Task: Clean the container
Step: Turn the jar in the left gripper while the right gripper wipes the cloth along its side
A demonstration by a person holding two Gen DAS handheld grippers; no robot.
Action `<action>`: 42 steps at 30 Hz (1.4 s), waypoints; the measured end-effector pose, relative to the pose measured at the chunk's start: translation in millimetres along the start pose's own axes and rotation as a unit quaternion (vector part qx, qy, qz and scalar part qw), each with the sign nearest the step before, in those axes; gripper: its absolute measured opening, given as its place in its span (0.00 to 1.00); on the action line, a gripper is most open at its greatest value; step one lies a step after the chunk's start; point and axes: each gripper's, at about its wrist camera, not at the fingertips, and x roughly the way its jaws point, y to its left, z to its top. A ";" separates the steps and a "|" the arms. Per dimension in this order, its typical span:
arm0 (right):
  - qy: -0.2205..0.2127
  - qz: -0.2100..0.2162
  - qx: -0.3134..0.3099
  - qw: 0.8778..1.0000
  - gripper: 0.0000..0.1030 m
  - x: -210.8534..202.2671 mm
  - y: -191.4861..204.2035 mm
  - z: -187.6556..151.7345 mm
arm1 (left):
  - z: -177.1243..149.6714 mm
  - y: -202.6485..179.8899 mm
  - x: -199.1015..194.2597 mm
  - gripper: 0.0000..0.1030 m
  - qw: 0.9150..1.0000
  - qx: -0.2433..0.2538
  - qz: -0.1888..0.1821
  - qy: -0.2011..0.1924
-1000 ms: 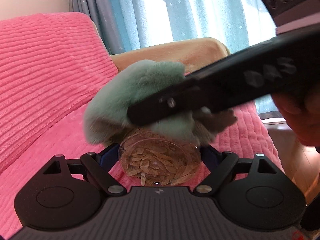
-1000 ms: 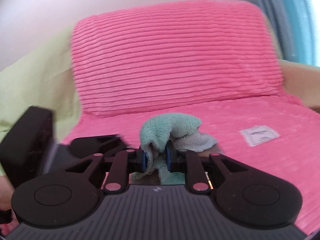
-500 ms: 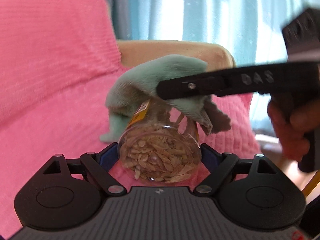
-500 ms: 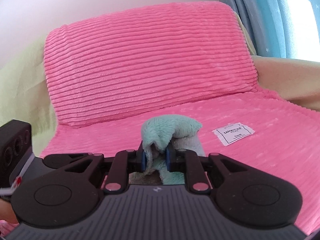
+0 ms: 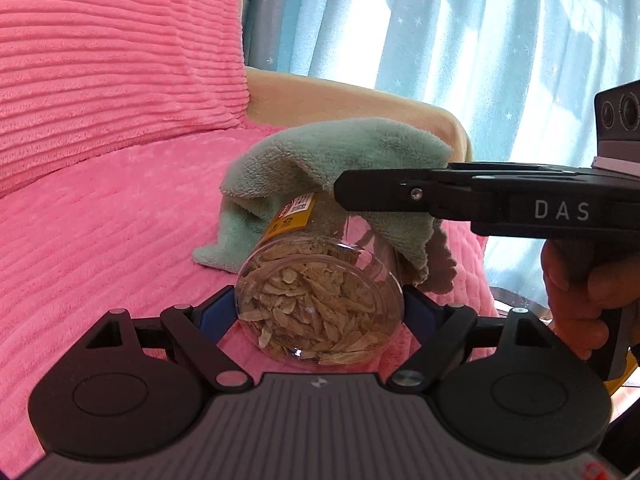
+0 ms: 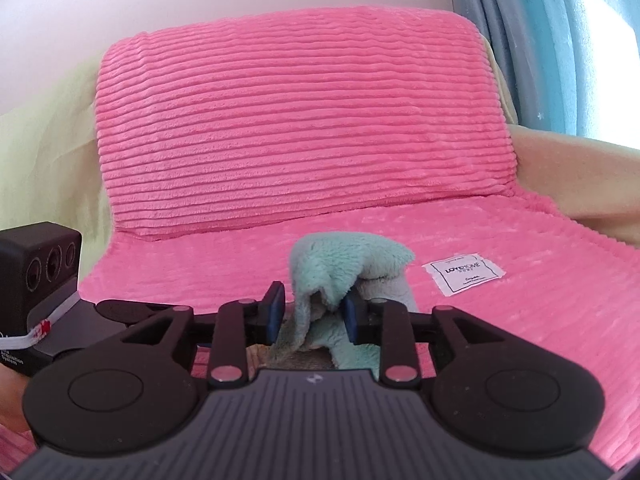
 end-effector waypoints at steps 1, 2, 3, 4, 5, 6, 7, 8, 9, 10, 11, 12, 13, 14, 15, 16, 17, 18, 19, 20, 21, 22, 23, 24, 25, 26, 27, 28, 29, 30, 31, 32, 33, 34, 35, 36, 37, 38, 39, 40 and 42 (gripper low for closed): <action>0.000 0.000 0.007 1.000 0.26 -0.6 -1.2 0.6 | -0.2 -2.9 -0.2 0.84 1.000 -0.001 0.002 0.000; 0.000 0.002 0.018 1.000 0.28 -1.3 -3.3 1.5 | -0.3 -5.6 0.0 0.84 1.000 -0.002 0.004 0.000; -0.001 0.004 0.029 1.000 0.29 -2.0 -5.4 2.3 | -0.5 -4.9 -0.3 0.84 1.000 -0.003 0.003 0.000; -0.001 0.004 0.036 0.999 0.30 -2.2 -6.8 3.1 | -0.7 -4.3 -0.9 0.84 1.000 -0.004 0.003 0.000; -0.001 0.004 0.040 0.999 0.31 -2.0 -7.8 3.8 | -0.9 -4.1 -1.3 0.84 1.000 -0.005 0.002 0.000; -0.001 0.003 0.045 0.999 0.31 -1.9 -8.9 4.5 | -1.2 -4.0 -1.6 0.84 1.000 -0.006 0.002 0.000; -0.001 0.003 0.049 0.999 0.31 -1.8 -9.9 5.2 | -1.7 -3.5 -0.1 0.84 1.000 -0.006 0.001 -0.001; -0.001 0.003 0.054 0.999 0.31 -1.6 -10.9 5.9 | -2.0 -2.8 1.7 0.84 1.000 -0.006 0.001 -0.002; -0.002 0.002 0.058 0.998 0.31 -1.5 -12.0 6.5 | -2.0 -2.1 2.5 0.84 1.000 -0.006 0.001 -0.002; -0.001 0.003 0.060 0.998 0.31 -1.5 -12.0 6.9 | -2.0 -1.9 1.5 0.84 1.000 -0.006 0.001 -0.002; -0.001 0.005 0.059 0.998 0.31 -1.6 -11.5 7.1 | -2.0 -1.8 0.3 0.84 1.000 -0.006 0.001 -0.001; 0.000 0.007 0.059 0.998 0.31 -1.7 -11.0 7.2 | -1.9 -1.7 0.0 0.84 1.000 -0.007 0.000 -0.001; 0.001 0.009 0.058 0.998 0.25 -1.8 -10.4 7.4 | -1.8 -1.4 -0.1 0.84 1.000 -0.010 0.000 -0.001; 0.001 0.011 0.058 0.998 0.12 -1.9 -9.9 7.5 | -1.6 -0.7 -0.2 0.84 1.000 -0.013 -0.001 0.000; 0.002 0.013 0.057 0.998 0.12 -2.0 -9.3 7.7 | -1.3 -0.1 -0.2 0.84 1.000 -0.016 -0.003 0.000; 0.003 0.015 0.057 0.998 0.11 -2.1 -8.8 7.8 | -1.1 0.5 -0.3 0.84 1.000 -0.020 -0.004 0.000; 0.003 0.017 0.056 0.998 0.11 -2.2 -8.3 8.0 | -0.8 2.4 -0.7 0.84 1.000 -0.029 -0.009 -0.001; 0.004 0.019 0.056 0.998 0.11 -2.3 -7.7 8.1 | -0.6 5.4 -1.4 0.85 0.999 -0.042 -0.017 -0.003; 0.004 0.021 0.055 0.998 0.11 -2.4 -7.2 8.2 | -0.5 8.4 -2.1 0.86 0.998 -0.057 -0.024 -0.006; 0.005 0.023 0.055 0.998 0.11 -2.5 -6.7 8.4 | -0.5 11.2 -2.3 0.86 0.997 -0.070 -0.028 -0.007; 0.006 0.025 0.055 0.998 0.11 -2.6 -6.1 8.5 | -0.5 13.8 -2.3 0.86 0.996 -0.081 -0.031 -0.008; 0.006 0.027 0.054 0.998 0.11 -2.7 -5.6 8.7 | -0.8 15.8 -1.7 0.86 0.995 -0.090 -0.034 -0.007; 0.007 0.029 0.054 0.998 0.11 -2.8 -5.0 8.8 | -1.3 17.2 -0.7 0.85 0.995 -0.098 -0.036 -0.004; 0.008 0.031 0.053 0.998 0.11 -2.9 -4.5 9.0 | -1.7 18.3 0.0 0.84 0.994 -0.102 -0.038 -0.002; 0.008 0.033 0.053 0.998 0.11 -3.0 -4.0 9.1 | -2.0 17.5 -0.1 0.84 0.995 -0.097 -0.037 -0.001; 0.009 0.035 0.052 0.998 0.11 -3.1 -3.4 9.3 | -2.2 15.6 -0.6 0.83 0.996 -0.088 -0.034 -0.002; 0.010 0.037 0.052 0.998 0.11 -3.2 -2.9 9.4 | -2.0 11.8 -1.2 0.83 0.997 -0.071 -0.027 -0.003; 0.010 0.039 0.051 0.998 0.11 -3.3 -2.4 9.6 | -1.5 6.6 -1.9 0.83 0.999 -0.048 -0.016 -0.004; 0.011 0.041 0.051 0.998 0.11 -3.4 -1.8 9.7 | -1.0 -1.2 -2.2 0.83 1.000 -0.013 0.000 -0.003; 0.012 0.043 0.050 0.998 0.11 -3.5 -1.3 9.9 | -0.8 -10.5 -1.9 0.83 0.999 0.031 0.021 -0.002; 0.012 0.045 0.050 0.998 0.11 -3.6 -0.8 10.0 | -1.3 -19.2 -1.0 0.83 0.997 0.070 0.038 0.000; 0.015 0.054 0.046 0.997 0.11 -1.3 2.5 7.8 | -2.7 -27.9 0.3 0.83 0.993 0.107 0.053 0.002; 0.018 0.066 0.041 0.997 0.11 -0.3 7.6 5.8 | -4.9 -35.7 1.5 0.83 0.988 0.139 0.065 0.003; 0.021 0.075 0.035 0.996 0.11 -0.9 12.4 4.8 | -7.0 -40.8 2.2 0.83 0.985 0.160 0.071 0.002; 0.023 0.079 0.027 0.996 0.11 -0.8 16.4 3.8 | -8.3 -43.1 2.2 0.83 0.983 0.168 0.074 0.002; 0.024 0.077 0.017 0.997 0.11 -0.4 19.0 3.2 | -9.1 -44.6 1.9 0.83 0.982 0.172 0.075 0.002; 0.023 0.075 0.011 0.997 0.10 0.0 19.3 3.2 | -9.6 -45.2 1.6 0.83 0.982 0.173 0.076 0.001; 0.021 0.065 0.011 0.998 0.10 0.8 16.5 3.4 | -10.1 -45.5 1.2 0.83 0.982 0.174 0.076 0.000; 0.017 0.049 0.013 0.999 0.09 2.0 12.4 3.7 | -10.6 -46.3 0.9 0.83 0.982 0.175 0.076 0.000; 0.013 0.034 0.015 0.999 0.09 3.2 8.4 3.9 | -10.9 -47.4 0.7 0.83 0.981 0.178 0.077 0.001; 0.006 0.003 0.019 1.000 0.09 5.6 0.2 4.4 | -11.4 -49.3 0.9 0.83 0.980 0.184 0.079 0.001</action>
